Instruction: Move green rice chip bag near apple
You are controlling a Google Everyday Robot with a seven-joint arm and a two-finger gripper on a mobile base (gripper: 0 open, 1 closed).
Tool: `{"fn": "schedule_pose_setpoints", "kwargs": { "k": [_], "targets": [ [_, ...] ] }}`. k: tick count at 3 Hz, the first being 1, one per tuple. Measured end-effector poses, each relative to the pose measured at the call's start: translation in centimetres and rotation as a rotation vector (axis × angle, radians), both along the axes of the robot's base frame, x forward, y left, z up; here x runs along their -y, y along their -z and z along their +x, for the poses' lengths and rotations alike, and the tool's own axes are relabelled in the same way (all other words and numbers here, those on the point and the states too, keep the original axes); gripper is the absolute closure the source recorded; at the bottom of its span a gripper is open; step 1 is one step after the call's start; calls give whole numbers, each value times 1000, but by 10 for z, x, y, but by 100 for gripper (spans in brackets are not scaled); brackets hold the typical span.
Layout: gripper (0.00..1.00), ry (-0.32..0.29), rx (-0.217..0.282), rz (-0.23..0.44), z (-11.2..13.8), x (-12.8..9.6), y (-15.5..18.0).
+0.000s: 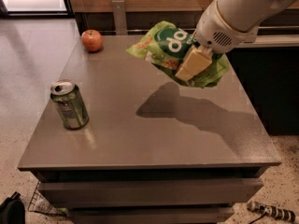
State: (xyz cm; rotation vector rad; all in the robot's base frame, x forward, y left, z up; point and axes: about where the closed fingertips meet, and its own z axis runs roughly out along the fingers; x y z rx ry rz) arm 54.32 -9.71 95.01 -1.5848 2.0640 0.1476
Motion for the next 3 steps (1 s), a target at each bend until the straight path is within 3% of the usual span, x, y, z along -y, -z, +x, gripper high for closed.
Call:
{"fn": "schedule_pose_setpoints", "kwargs": {
  "k": [1,2,3],
  "targets": [
    [100,-94,28,100,43,-1,-14],
    [100,-103,59,154,86,-7,-35],
    [100,-31,115,204,121,-15,-66]
  ]
}}
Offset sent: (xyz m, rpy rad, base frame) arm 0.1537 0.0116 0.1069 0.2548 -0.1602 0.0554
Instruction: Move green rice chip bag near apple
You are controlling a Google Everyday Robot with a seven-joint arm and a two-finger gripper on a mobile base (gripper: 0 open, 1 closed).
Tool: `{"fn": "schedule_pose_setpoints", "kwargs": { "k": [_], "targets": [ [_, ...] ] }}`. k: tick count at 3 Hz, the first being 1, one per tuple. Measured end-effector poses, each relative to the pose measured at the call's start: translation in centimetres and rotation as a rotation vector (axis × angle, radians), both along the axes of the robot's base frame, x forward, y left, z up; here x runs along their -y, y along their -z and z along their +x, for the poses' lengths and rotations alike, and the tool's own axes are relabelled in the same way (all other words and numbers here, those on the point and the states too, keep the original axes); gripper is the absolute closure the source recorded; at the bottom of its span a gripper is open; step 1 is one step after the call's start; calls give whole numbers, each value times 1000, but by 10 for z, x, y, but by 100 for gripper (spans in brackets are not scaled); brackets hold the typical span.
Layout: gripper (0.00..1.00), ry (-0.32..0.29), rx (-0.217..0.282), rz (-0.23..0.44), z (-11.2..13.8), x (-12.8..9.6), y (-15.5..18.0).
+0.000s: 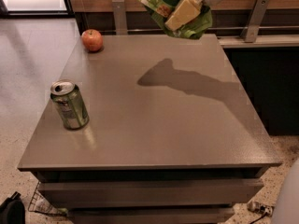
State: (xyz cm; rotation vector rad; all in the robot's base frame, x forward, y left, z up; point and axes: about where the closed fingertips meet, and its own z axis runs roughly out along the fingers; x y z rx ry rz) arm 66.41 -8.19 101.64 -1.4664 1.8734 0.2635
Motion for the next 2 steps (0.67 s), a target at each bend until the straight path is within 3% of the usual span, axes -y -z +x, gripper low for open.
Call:
{"fn": "schedule_pose_setpoints", "kwargs": {
  "k": [1,2],
  "targets": [
    [100,104,25,45,31,-5,-16],
    [100,159,33,74,54,-13,-22]
  ]
}}
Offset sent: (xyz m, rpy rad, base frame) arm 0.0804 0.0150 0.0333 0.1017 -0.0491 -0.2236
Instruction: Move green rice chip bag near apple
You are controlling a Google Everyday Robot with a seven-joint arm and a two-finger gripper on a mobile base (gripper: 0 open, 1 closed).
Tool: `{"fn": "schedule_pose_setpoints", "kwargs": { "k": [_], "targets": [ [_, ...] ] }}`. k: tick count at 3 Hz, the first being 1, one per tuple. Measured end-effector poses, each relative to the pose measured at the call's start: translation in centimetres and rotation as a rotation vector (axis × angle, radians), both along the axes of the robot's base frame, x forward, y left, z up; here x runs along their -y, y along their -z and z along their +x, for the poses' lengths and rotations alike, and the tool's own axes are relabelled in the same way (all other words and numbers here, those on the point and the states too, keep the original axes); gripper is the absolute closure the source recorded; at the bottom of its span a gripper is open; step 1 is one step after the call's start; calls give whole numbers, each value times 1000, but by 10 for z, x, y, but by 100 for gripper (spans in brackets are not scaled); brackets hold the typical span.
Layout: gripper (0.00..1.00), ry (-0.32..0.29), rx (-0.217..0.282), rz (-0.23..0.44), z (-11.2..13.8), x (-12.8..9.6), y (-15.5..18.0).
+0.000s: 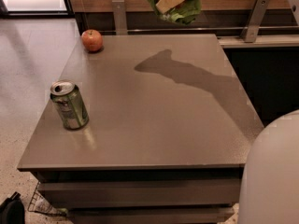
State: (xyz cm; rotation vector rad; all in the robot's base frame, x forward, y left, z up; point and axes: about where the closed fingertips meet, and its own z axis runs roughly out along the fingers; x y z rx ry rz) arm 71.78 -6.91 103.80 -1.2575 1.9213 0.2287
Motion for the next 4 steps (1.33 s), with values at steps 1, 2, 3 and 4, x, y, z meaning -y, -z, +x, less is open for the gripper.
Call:
{"fn": "schedule_pose_setpoints", "kwargs": {
  "k": [1,2,3,4],
  "targets": [
    [100,0,0,0,0,0,0],
    [100,53,-27,-33,21,-4,10],
    [100,180,-48,-46,76,-13,37],
    [100,239,-43,-27,107,-24,52]
  ]
}}
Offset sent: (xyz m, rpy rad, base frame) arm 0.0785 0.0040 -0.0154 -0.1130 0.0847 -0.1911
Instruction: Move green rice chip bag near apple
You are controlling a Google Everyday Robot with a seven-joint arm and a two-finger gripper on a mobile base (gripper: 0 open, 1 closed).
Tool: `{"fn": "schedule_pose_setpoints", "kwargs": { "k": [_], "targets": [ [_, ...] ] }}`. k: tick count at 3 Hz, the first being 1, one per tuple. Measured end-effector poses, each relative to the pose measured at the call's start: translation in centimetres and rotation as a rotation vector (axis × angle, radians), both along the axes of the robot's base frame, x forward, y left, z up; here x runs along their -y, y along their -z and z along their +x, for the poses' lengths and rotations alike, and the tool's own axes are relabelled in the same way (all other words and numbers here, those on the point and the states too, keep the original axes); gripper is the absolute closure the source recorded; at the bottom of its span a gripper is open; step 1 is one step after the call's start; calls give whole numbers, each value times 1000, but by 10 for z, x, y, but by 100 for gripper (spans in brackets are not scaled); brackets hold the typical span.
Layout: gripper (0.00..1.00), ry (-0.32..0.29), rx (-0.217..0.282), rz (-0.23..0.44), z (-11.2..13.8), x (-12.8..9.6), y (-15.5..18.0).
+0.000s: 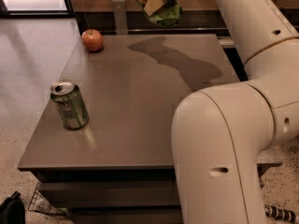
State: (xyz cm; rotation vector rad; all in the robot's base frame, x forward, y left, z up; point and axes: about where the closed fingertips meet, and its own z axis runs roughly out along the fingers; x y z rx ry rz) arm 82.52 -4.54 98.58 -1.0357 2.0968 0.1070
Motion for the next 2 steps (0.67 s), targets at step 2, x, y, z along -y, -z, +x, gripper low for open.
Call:
{"fn": "schedule_pose_setpoints", "kwargs": {
  "k": [2],
  "targets": [
    [100,9,33,229,35,-46,16]
  ]
}}
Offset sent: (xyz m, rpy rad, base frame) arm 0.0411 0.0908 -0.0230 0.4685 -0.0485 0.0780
